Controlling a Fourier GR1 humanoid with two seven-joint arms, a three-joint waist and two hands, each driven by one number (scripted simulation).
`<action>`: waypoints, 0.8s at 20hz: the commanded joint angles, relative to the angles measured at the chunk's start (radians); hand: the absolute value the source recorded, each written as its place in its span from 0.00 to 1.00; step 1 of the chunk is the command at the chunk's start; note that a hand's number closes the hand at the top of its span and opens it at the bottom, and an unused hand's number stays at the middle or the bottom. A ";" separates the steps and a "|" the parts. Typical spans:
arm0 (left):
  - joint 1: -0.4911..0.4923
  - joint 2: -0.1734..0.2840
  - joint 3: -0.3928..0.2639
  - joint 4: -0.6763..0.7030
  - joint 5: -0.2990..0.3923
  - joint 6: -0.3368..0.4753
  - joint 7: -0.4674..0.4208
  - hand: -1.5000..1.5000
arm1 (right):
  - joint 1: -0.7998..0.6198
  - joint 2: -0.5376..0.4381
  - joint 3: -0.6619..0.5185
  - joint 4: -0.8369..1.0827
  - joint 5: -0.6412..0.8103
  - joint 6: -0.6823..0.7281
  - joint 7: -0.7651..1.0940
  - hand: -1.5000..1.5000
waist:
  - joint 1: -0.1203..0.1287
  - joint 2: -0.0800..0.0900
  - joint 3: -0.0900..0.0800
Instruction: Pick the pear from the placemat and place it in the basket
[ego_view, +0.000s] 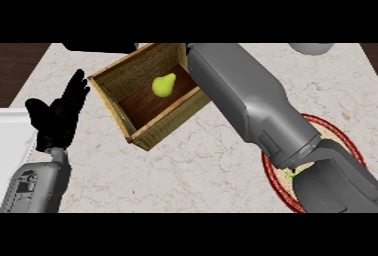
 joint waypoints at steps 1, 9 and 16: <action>0.043 -0.003 0.008 0.004 -0.012 0.018 -0.025 0.50 | -0.045 -0.002 -0.034 -0.020 0.034 -0.274 0.237 0.00 | -0.028 -0.010 0.000; 0.063 0.025 0.055 -0.001 0.012 0.019 0.001 0.50 | -0.054 -0.005 -0.115 -0.044 0.075 -0.450 0.288 0.00 | -0.090 -0.038 0.002; 0.104 0.043 0.080 -0.002 0.018 0.016 -0.002 0.50 | 0.020 0.014 -0.152 -0.116 0.090 -0.509 0.250 0.00 | -0.133 -0.061 0.002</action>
